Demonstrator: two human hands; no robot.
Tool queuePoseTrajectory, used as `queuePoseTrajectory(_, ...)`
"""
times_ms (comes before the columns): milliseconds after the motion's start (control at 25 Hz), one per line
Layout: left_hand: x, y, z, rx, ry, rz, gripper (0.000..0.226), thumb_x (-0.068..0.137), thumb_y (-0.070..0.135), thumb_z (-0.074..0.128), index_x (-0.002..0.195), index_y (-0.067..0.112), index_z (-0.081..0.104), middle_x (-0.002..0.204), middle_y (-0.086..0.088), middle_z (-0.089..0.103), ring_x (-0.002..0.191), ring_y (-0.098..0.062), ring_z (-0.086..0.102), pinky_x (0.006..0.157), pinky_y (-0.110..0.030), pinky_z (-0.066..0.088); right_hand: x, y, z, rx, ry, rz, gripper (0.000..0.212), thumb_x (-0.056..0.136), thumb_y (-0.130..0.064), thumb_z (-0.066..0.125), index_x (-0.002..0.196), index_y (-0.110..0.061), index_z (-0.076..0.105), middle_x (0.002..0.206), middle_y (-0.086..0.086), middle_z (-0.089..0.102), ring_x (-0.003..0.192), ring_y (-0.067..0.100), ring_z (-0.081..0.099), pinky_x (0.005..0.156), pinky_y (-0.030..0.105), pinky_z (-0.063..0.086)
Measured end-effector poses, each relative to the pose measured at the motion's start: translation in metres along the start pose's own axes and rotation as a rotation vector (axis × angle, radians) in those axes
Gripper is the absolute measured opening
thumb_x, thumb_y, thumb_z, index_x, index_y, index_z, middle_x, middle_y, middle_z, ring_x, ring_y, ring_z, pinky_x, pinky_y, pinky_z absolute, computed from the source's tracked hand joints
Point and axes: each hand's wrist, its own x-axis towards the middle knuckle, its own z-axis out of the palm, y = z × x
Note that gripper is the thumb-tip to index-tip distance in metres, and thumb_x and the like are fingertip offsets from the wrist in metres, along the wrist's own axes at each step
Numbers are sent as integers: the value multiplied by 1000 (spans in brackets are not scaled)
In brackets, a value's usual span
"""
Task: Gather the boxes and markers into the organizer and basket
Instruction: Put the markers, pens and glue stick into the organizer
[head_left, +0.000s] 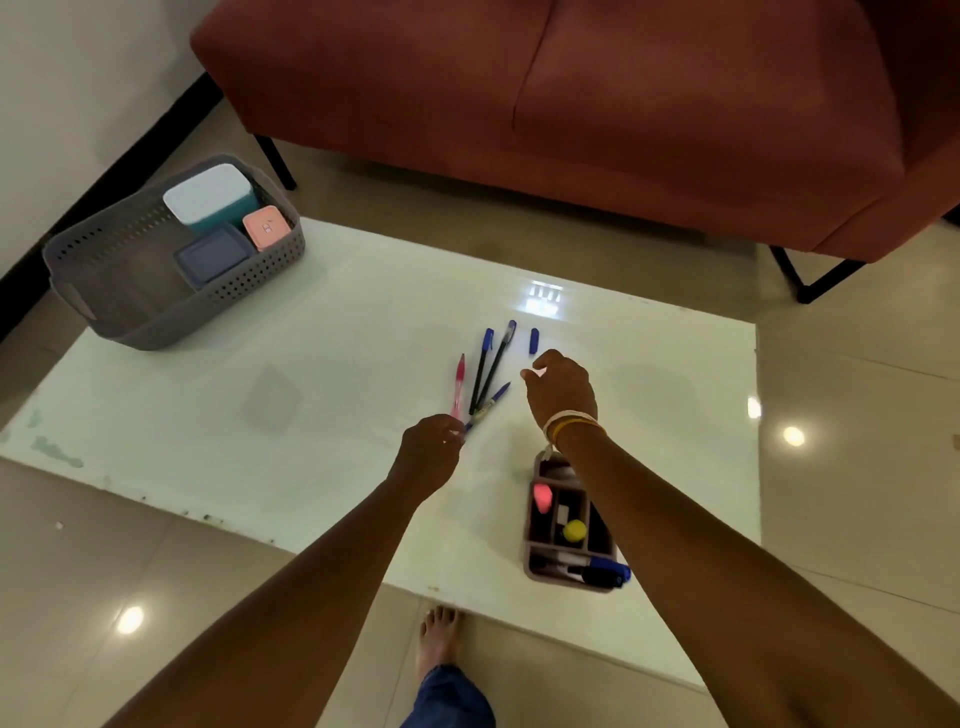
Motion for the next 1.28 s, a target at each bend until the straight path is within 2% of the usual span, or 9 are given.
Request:
queuePoseTrajectory(120,25,-8,0,-2,66,32,17,88,9,59,100,4,69,106,-11,70,102,-27,65,85,-23,45,43,-3,23,-78,-90,61,49,94,-27,54,138,-11,40,133,17,49,124,35,49,100,40,42)
queuePoseTrajectory(240,43,-11,5,9,49,-41,14,82,22,68,94,13,67,97,-7,71,93,-25,67,78,-27,50,82,-1,40,-189,-121,24,55,93,-25,57,143,-20,34,138,16,38,123,39,49,100,45,43)
queuePoseTrajectory(400,53,-17,12,274,-72,21,35,77,41,72,99,16,62,102,-2,63,95,-19,62,78,-29,50,108,6,51,-353,-137,-45,41,94,-21,56,132,-10,48,133,15,44,121,35,50,99,43,45)
queuePoseTrajectory(560,55,-18,19,426,-88,46,29,85,39,64,101,15,62,107,-4,60,100,-21,60,79,-31,48,101,19,54,-343,-36,-37,23,92,-7,50,110,-4,62,120,16,55,111,34,57,93,38,47)
queuePoseTrajectory(680,43,-15,21,347,2,57,22,85,37,61,94,18,64,103,-1,63,99,-19,61,80,-32,51,89,28,49,80,35,173,20,83,-1,58,98,-11,67,108,11,65,101,29,62,87,33,51)
queuePoseTrajectory(800,28,-4,21,238,65,44,19,84,36,64,86,17,64,88,-1,69,85,-21,65,72,-33,54,71,28,38,784,60,513,28,81,6,67,106,-7,68,101,17,64,85,31,63,83,40,56)
queuePoseTrajectory(880,19,5,20,185,90,25,19,82,35,66,83,16,64,81,-1,70,79,-21,66,68,-32,54,60,28,29,1032,43,601,27,84,9,63,109,-1,67,95,19,63,77,30,62,82,41,56)
queuePoseTrajectory(1080,-4,19,16,118,116,66,17,83,32,67,84,14,66,79,-1,72,75,-20,67,67,-28,54,30,22,5,1264,12,582,27,88,9,57,112,2,64,79,12,63,69,23,63,79,40,57)
queuePoseTrajectory(1280,-19,30,11,125,130,111,20,85,32,66,88,12,66,81,-4,72,74,-19,68,69,-27,54,13,11,-12,1241,-49,502,26,89,9,56,111,0,64,89,15,64,84,29,65,87,45,55)
